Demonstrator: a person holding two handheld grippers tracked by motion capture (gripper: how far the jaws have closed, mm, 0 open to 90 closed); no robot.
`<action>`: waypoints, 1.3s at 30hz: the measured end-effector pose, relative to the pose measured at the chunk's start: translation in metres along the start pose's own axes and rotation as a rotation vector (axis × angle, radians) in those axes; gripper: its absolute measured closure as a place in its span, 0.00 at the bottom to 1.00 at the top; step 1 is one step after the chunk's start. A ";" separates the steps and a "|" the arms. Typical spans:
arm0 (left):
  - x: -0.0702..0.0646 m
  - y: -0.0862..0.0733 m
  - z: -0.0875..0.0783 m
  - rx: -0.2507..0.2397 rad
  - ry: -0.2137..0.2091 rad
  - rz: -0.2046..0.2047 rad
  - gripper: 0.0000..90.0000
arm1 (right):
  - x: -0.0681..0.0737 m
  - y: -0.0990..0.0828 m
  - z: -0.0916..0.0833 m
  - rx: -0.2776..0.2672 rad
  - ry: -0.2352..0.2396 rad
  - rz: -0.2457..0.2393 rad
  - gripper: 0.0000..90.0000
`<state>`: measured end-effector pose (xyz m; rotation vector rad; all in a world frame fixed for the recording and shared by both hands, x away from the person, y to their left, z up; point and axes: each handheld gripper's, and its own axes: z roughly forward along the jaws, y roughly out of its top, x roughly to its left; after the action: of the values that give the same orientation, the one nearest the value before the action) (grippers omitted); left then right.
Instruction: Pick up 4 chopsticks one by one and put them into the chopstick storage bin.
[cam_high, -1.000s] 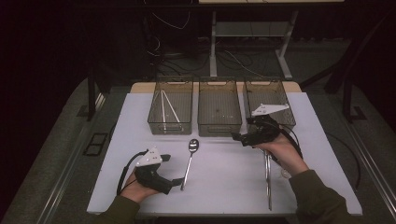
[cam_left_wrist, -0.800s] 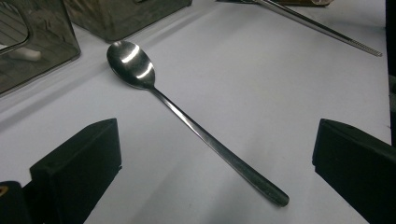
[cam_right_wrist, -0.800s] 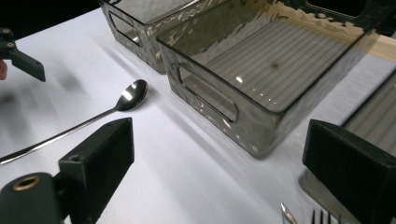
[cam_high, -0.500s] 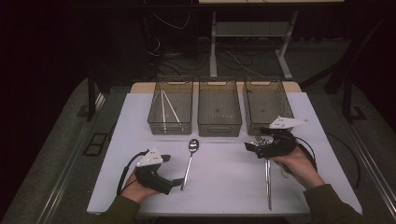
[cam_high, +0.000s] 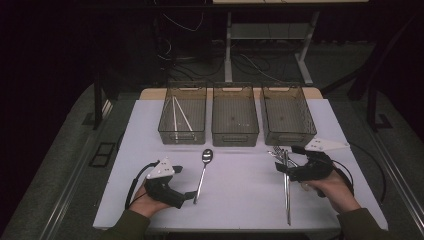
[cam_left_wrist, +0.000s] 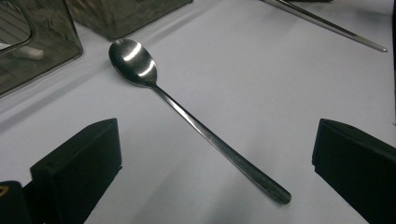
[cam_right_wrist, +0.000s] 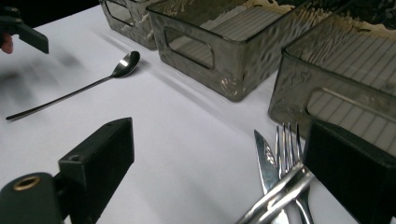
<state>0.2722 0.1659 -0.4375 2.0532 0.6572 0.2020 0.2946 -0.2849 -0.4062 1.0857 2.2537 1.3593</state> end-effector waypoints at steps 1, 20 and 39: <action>0.000 0.000 0.000 0.004 0.002 0.000 0.01 | 0.000 -0.003 -0.001 -0.003 -0.001 0.004 0.10; 0.000 0.006 -0.002 0.013 0.025 -0.026 0.41 | 0.014 -0.034 -0.009 0.033 -0.007 -0.033 0.10; 0.026 0.026 0.021 0.079 0.110 -0.069 0.99 | 0.013 -0.034 -0.008 0.038 -0.015 -0.031 0.10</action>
<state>0.3119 0.1530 -0.4307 2.1021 0.8137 0.2542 0.2655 -0.2895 -0.4293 1.0655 2.2843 1.2975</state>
